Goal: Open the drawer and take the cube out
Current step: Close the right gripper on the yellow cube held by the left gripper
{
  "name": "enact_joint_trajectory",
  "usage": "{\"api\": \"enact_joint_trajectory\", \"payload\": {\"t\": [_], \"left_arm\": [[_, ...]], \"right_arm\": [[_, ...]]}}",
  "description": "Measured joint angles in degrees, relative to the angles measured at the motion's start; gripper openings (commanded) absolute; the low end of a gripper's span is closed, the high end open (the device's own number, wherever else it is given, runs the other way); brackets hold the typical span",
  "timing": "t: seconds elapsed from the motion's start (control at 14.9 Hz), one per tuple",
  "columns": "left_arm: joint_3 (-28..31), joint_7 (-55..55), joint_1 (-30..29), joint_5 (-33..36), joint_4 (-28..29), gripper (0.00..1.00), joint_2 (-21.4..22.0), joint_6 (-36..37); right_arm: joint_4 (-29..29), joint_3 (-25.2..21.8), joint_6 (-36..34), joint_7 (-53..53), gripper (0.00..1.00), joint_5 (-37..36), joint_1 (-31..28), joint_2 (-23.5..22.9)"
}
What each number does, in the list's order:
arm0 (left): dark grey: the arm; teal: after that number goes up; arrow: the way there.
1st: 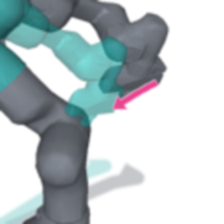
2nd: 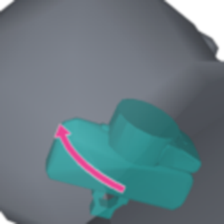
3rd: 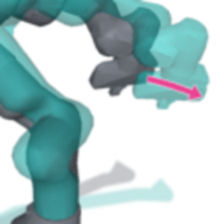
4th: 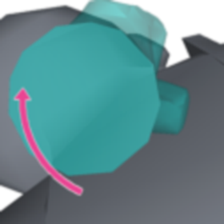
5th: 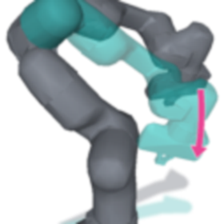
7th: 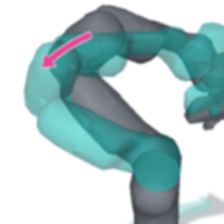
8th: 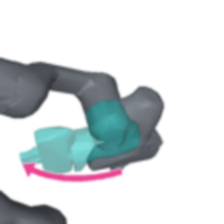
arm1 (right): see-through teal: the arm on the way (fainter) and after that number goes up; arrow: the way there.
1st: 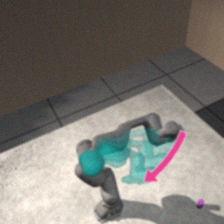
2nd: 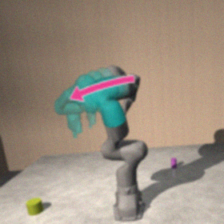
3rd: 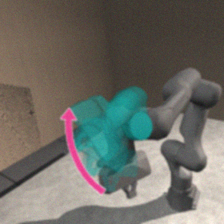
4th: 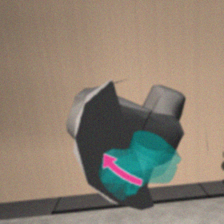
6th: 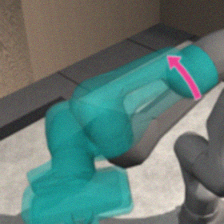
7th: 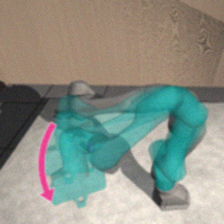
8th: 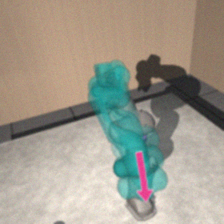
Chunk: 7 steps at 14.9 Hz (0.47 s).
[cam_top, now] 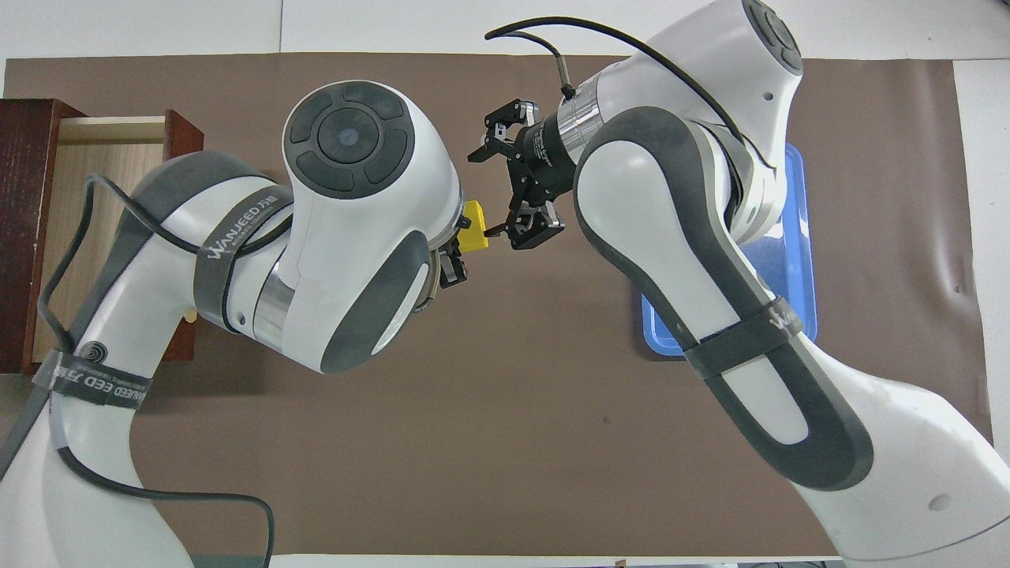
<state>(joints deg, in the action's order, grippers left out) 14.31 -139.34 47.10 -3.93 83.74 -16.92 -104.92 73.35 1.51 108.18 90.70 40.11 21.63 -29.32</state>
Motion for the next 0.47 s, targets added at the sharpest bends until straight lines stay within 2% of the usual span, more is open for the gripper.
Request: {"api": "enact_joint_trajectory", "payload": {"t": [0.47], "left_arm": [[0.24,-0.28,-0.05,0.0,0.62,0.0,0.37,-0.08]], "right_arm": [[0.82,0.05,0.0,0.0,0.98,0.0,0.83,-0.28]]}}
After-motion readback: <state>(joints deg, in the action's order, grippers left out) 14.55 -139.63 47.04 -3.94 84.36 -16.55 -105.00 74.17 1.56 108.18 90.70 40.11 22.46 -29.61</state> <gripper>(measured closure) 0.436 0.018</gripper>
